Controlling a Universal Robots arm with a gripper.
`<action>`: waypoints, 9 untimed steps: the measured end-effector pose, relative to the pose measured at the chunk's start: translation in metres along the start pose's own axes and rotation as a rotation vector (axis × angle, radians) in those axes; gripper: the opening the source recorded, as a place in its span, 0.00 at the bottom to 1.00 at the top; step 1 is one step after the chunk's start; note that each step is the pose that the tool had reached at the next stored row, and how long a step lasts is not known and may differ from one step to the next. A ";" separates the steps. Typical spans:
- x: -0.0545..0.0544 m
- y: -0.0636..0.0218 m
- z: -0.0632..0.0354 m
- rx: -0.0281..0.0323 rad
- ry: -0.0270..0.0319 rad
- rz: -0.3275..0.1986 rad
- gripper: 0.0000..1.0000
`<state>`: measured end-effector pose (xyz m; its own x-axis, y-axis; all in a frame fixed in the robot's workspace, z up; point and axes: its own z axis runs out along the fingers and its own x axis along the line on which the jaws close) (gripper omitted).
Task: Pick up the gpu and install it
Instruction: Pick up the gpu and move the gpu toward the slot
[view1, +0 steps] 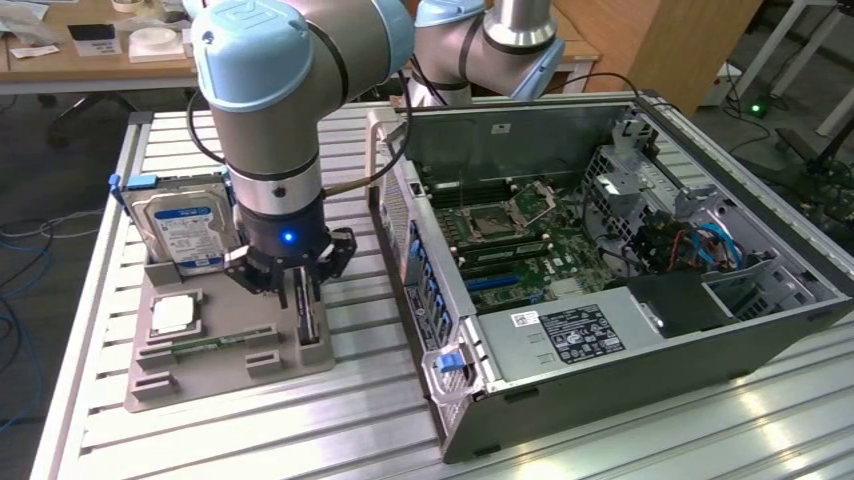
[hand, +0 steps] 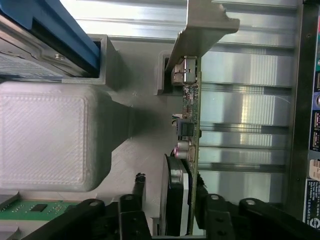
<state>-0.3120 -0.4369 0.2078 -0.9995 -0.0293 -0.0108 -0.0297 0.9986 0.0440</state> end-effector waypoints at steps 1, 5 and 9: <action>0.000 0.0000 0.0000 0.0000 0.0000 0.000 0.47; 0.000 0.0000 0.0000 0.0000 0.0001 0.000 0.29; 0.000 0.0000 0.0000 0.0000 0.0000 0.000 0.29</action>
<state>-0.3120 -0.4369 0.2078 -0.9995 -0.0292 -0.0108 -0.0297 0.9986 0.0440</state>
